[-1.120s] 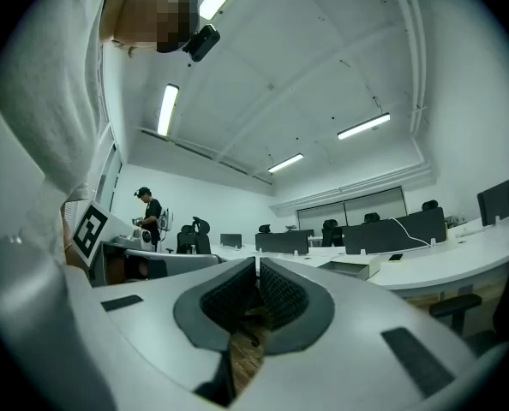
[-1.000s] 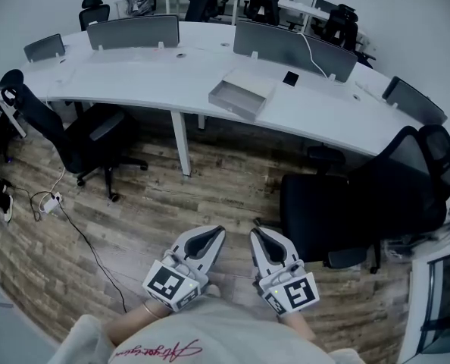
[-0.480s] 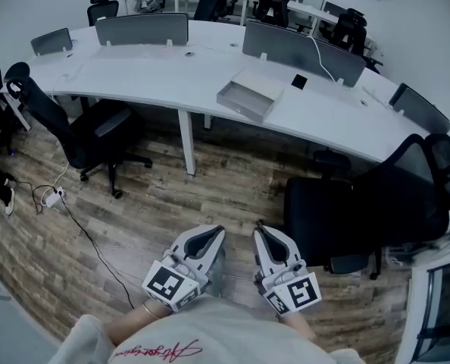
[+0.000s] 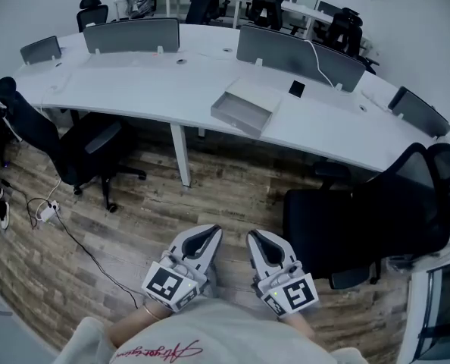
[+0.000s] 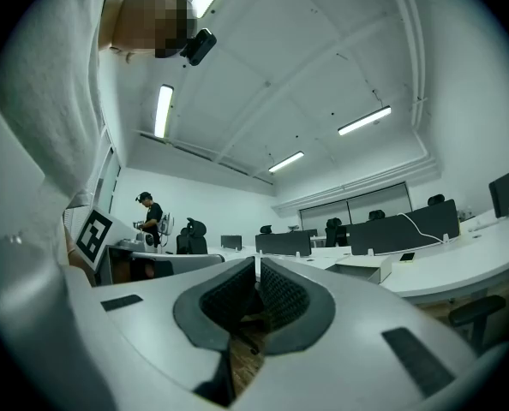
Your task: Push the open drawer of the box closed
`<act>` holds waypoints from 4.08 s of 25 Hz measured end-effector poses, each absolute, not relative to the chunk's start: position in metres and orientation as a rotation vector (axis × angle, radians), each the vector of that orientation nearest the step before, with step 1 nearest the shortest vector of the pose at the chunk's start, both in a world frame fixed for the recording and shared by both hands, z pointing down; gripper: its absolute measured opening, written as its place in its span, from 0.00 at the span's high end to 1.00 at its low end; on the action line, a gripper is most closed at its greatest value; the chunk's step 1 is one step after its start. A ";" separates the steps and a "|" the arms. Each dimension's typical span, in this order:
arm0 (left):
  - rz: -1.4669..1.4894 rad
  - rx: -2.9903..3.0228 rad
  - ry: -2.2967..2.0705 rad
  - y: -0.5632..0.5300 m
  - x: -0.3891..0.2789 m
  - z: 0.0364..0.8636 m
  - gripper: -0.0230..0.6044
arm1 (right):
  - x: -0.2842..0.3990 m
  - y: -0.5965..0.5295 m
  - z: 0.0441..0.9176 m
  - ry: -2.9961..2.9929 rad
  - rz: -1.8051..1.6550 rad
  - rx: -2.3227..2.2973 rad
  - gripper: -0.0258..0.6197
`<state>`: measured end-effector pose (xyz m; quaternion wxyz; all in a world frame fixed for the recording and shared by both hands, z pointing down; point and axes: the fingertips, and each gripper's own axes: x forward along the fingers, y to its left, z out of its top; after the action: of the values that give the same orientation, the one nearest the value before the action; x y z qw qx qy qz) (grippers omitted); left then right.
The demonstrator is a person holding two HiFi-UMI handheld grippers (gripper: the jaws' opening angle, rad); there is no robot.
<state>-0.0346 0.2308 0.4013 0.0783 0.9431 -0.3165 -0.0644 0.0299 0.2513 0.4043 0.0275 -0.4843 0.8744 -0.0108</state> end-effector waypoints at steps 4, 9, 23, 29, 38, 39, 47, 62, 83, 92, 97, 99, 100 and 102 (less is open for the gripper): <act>-0.193 2.828 -0.939 0.191 -0.031 0.401 0.93 | 0.032 0.213 0.404 2.701 -0.013 -1.512 0.91; -0.173 2.826 -0.920 0.139 -0.028 0.404 0.93 | 0.031 0.159 0.407 2.701 -0.042 -1.508 0.91; -0.138 2.848 -0.832 -0.009 -0.021 0.397 0.93 | 0.030 0.013 0.400 2.659 -0.053 -1.563 0.91; -0.134 2.853 -0.795 -0.051 -0.018 0.398 0.93 | 0.036 -0.027 0.402 2.620 -0.063 -1.627 0.91; -0.131 2.830 -0.752 -0.078 -0.006 0.402 0.93 | 0.056 -0.057 0.417 2.552 -0.172 -1.741 0.91; -0.130 2.828 -0.755 -0.080 -0.005 0.403 0.93 | 0.058 -0.060 0.419 2.549 -0.185 -1.744 0.91; -0.146 2.812 -0.834 -0.097 -0.002 0.396 0.93 | 0.065 -0.090 0.442 2.600 -0.318 -1.727 0.91; -0.120 2.751 -1.054 -0.113 -0.033 0.398 0.93 | 0.081 -0.178 0.579 2.393 -1.001 -1.760 0.80; -0.084 2.727 -1.162 -0.118 -0.054 0.399 0.93 | 0.095 -0.216 0.610 2.133 -1.329 -1.779 0.84; -0.098 2.710 -1.166 -0.118 -0.054 0.401 0.93 | 0.107 -0.229 0.602 2.180 -1.276 -1.805 0.85; -0.106 2.700 -1.189 -0.119 -0.059 0.400 0.93 | 0.115 -0.240 0.601 2.192 -1.273 -1.818 0.85; -0.103 2.693 -1.198 -0.119 -0.060 0.402 0.93 | 0.117 -0.244 0.601 2.197 -1.272 -1.826 0.85; -0.104 2.686 -1.203 -0.119 -0.061 0.402 0.93 | 0.118 -0.246 0.600 2.196 -1.272 -1.829 0.85; -0.108 2.676 -1.211 -0.120 -0.063 0.402 0.93 | 0.120 -0.249 0.600 2.190 -1.273 -1.834 0.85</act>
<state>-0.0632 -0.1202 0.4018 0.1010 0.9057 -0.4100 -0.0366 0.1196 -0.2488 0.5998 0.0072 -0.5864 0.7003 -0.4070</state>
